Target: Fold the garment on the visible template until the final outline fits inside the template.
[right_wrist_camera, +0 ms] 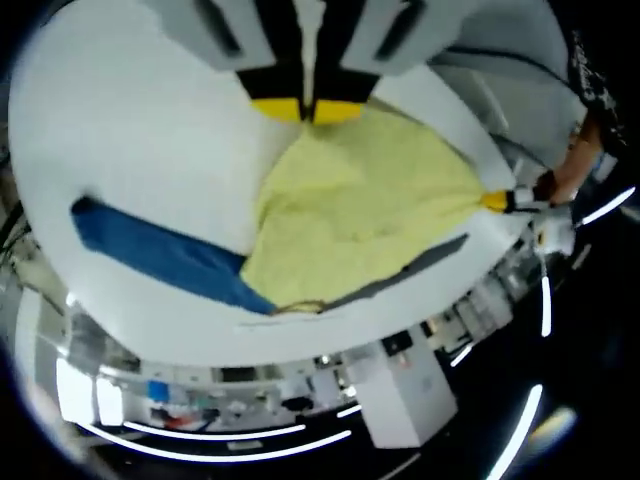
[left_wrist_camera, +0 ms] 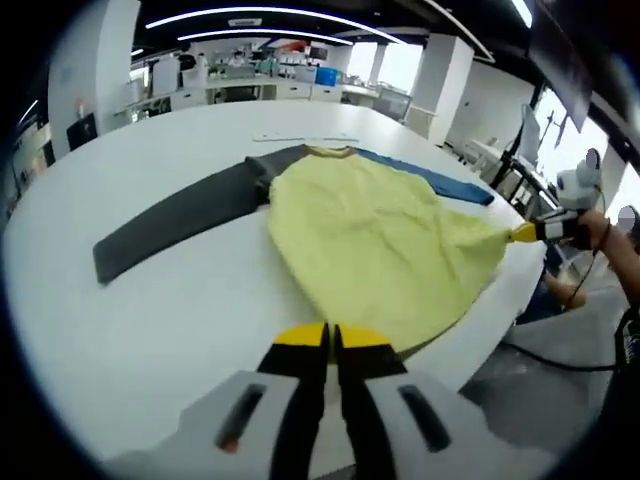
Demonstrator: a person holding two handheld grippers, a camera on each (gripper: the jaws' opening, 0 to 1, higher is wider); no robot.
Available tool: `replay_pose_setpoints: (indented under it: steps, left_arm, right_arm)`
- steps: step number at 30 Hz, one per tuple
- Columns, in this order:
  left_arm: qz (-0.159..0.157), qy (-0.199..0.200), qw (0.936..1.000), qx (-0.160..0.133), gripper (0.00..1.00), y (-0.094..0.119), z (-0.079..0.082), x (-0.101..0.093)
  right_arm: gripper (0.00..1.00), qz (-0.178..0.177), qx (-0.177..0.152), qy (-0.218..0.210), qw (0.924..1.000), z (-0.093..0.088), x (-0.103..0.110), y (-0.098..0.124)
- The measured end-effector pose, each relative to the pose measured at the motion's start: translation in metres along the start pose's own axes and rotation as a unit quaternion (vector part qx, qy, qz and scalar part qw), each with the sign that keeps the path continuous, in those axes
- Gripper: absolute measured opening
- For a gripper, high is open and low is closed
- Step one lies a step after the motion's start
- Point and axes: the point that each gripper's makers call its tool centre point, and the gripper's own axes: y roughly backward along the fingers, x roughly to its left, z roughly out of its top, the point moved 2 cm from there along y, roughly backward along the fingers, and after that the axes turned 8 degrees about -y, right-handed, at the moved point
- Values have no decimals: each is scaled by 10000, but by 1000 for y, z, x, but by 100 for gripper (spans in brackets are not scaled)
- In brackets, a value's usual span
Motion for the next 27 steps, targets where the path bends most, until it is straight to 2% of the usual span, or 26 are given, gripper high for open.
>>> replay_pose_setpoints:
  steps: [5, 8, 12, 15, 20, 27]
  left_arm:
    - [-27, 133, 9999, 37, 0, 3, -4, 3]
    - [-30, 160, 9997, 167, 0, 3, -11, 1]
    - [-93, 124, 9990, 424, 0, -1, -26, 3]
    - [-91, 70, 9983, 571, 0, 1, -32, 3]
    - [-69, 77, 9970, 770, 0, 1, -42, -1]
    - [-53, -3, 9955, 944, 0, -2, -54, -6]
  right_arm:
    - [0, -89, -68, -195, 9997, -7, -7, 10]
    - [0, -130, -71, -249, 9996, -14, -5, 14]
    - [0, -266, 48, -281, 9992, -30, -7, 9]
    - [0, -433, 182, -235, 9986, -40, -11, 7]
    - [0, -524, 186, -348, 9978, -49, -11, 7]
    - [0, -661, 295, -259, 9970, -55, -15, 3]
